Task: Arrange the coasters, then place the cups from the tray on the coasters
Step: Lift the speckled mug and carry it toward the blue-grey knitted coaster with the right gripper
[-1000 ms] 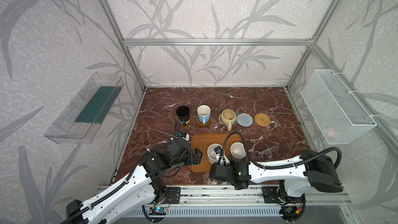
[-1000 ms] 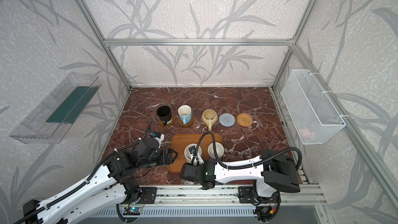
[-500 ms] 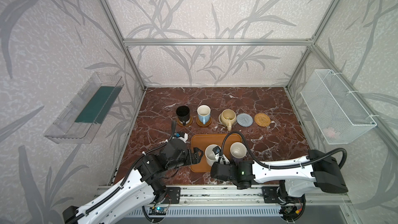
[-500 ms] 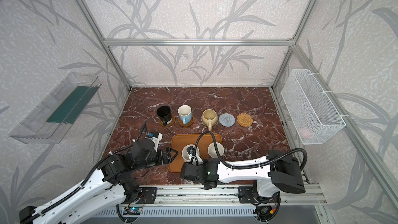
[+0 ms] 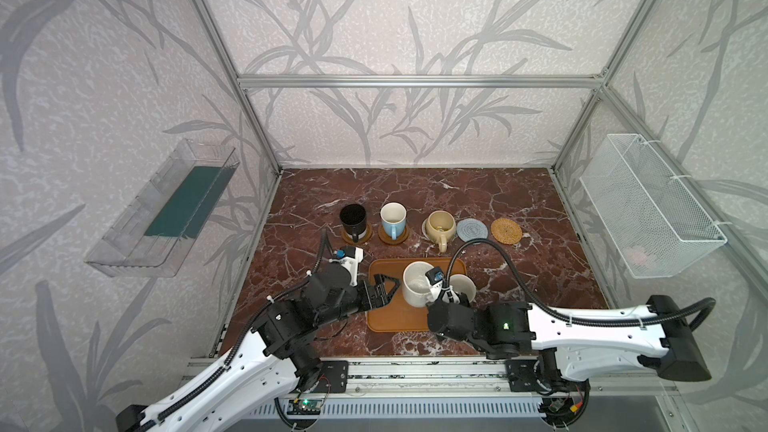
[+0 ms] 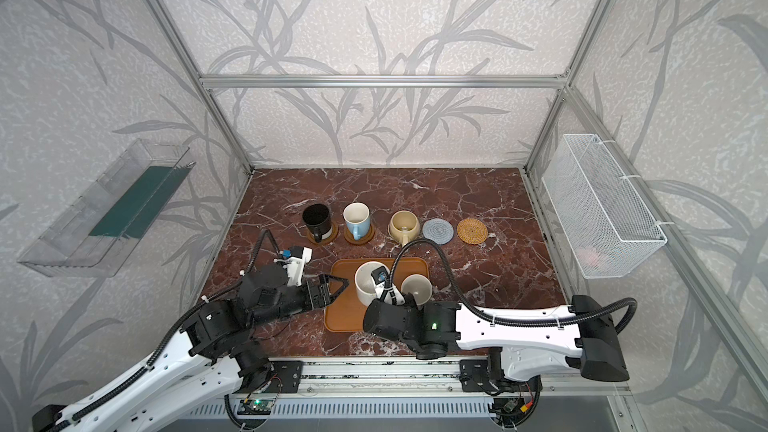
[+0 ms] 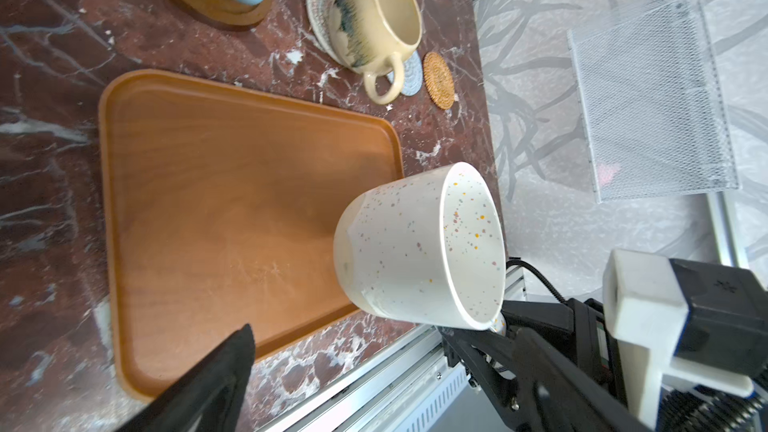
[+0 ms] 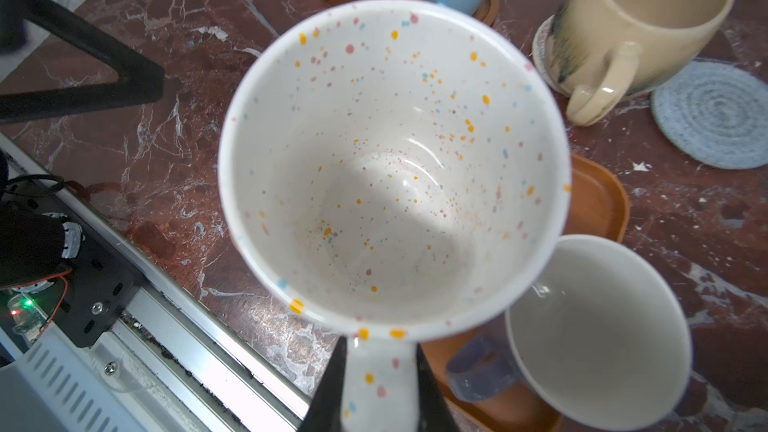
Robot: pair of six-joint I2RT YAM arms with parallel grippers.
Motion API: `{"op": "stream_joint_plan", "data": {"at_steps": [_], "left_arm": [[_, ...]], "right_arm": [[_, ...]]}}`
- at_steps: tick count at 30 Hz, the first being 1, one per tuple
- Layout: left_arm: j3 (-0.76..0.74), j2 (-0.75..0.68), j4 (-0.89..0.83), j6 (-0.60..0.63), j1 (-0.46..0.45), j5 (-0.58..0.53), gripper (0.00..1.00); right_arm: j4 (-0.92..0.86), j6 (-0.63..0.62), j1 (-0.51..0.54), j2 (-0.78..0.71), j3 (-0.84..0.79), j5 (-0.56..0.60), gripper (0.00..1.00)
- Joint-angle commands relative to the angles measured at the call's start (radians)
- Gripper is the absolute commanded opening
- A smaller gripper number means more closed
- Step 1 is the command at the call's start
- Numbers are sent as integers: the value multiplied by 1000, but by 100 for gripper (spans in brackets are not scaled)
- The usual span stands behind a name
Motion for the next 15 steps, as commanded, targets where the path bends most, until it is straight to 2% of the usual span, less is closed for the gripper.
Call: {"op": "stream_joint_plan", "data": {"at_steps": [1, 7, 14, 15], "left_arm": [[44, 28, 144, -45, 3, 50, 99], [107, 147, 167, 1, -4, 48, 99], [212, 298, 112, 106, -42, -40, 99], [221, 322, 119, 116, -44, -45, 99]], "right_arm": [[1, -41, -48, -87, 31, 73, 0], [-47, -136, -160, -203, 34, 37, 0], [-97, -242, -361, -287, 48, -55, 0], [-97, -255, -416, -291, 50, -74, 0]]}}
